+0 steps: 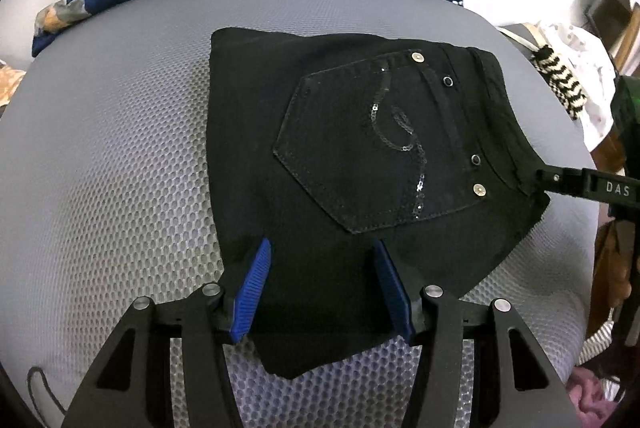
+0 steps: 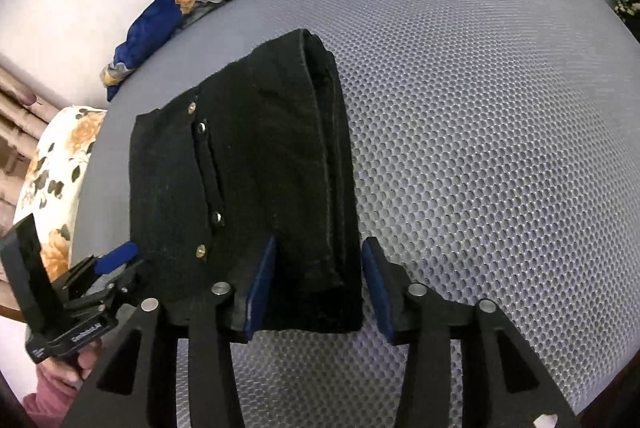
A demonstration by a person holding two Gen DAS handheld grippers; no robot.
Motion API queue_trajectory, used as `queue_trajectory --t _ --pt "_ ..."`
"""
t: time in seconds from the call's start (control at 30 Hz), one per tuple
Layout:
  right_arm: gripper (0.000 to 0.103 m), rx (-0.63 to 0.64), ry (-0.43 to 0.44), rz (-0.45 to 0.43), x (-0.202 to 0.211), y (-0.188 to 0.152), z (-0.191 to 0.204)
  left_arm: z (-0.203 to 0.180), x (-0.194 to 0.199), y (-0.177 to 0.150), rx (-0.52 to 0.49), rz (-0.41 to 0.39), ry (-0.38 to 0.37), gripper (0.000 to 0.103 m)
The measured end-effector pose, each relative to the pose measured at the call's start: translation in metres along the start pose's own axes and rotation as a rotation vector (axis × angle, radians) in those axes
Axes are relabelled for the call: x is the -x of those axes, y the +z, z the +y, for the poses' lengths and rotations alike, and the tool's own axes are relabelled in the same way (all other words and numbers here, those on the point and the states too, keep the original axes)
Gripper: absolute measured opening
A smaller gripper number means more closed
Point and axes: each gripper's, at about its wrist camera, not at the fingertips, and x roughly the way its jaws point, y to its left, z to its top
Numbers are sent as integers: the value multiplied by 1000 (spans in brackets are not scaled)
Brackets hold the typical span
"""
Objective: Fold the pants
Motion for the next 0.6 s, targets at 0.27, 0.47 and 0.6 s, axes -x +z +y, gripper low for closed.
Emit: queue_trajectory --t 0.27,0.47,0.6 --pt "49 7 -13 -23 1 -3 2 -6 1 -2 25 -2 42 55" --pt "50 -8 -8 -33 1 -5 0 -12 3 -3 48 5 75 56" --pt "53 3 -20 -40 2 -6 -1 -14 2 -3 47 5 86 56"
